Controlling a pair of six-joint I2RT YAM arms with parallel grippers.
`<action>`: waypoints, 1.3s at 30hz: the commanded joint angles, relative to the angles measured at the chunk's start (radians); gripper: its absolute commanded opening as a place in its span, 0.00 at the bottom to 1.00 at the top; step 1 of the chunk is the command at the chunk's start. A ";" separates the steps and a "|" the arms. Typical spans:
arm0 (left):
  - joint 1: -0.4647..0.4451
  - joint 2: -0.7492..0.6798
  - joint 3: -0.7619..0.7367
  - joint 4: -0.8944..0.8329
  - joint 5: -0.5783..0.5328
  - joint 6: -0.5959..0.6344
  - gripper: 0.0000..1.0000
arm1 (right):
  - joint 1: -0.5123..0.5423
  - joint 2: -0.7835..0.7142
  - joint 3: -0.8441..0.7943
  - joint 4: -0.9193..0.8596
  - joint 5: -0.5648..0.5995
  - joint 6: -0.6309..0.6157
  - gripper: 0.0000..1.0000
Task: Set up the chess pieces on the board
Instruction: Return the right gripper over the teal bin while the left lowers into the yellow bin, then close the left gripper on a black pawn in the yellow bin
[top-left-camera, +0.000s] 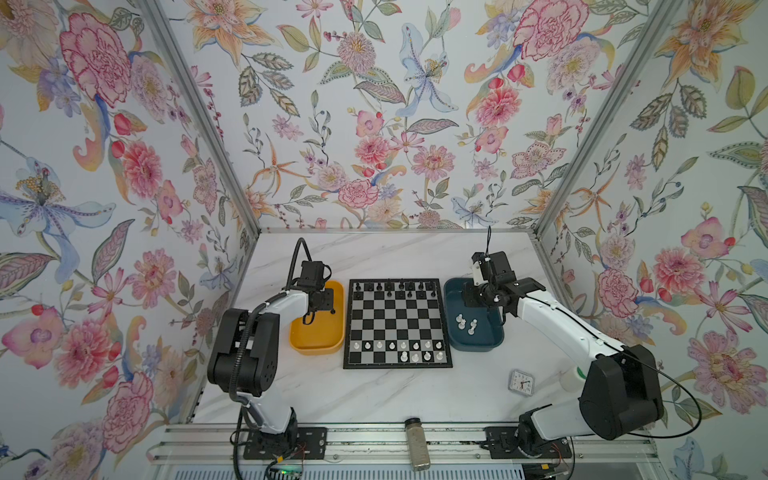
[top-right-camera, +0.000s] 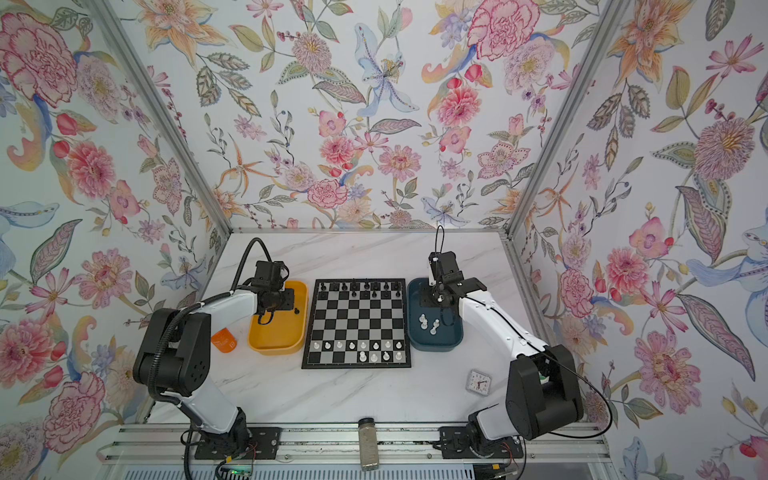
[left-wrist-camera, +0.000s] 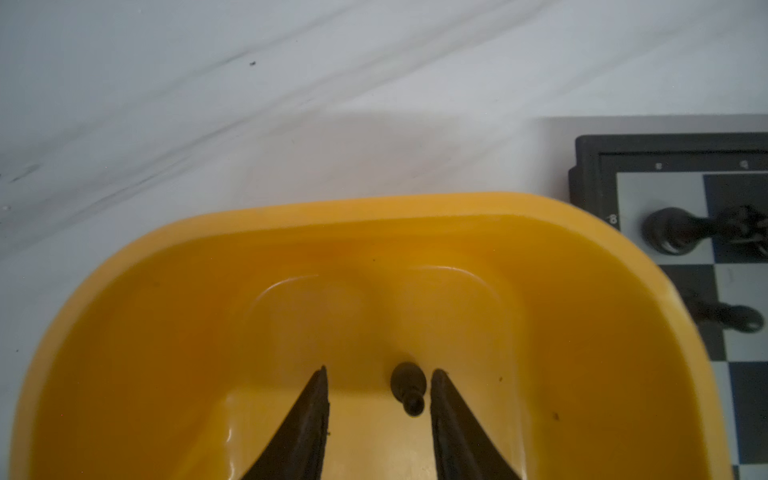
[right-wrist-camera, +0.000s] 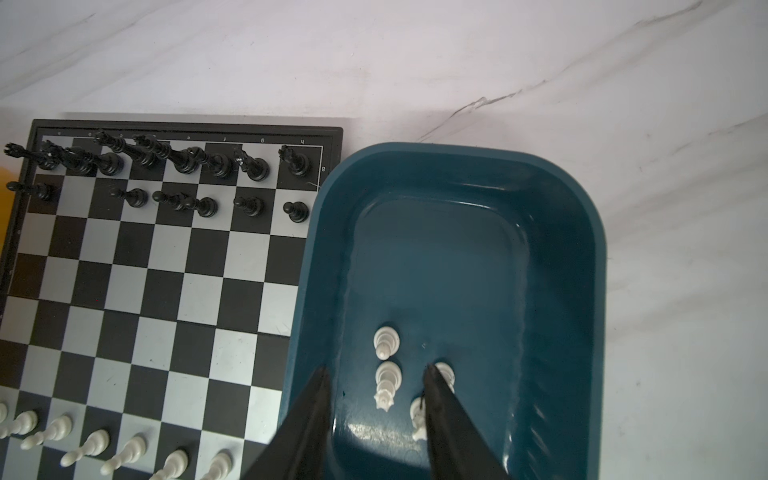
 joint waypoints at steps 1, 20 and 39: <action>0.010 0.004 0.018 -0.020 0.022 -0.010 0.41 | -0.007 -0.014 -0.017 0.012 -0.014 -0.009 0.39; 0.015 0.015 0.007 -0.031 0.035 -0.018 0.32 | -0.010 -0.002 -0.021 0.018 -0.022 -0.007 0.39; 0.015 0.028 0.004 -0.023 0.069 -0.021 0.27 | -0.010 0.006 -0.023 0.022 -0.025 -0.002 0.39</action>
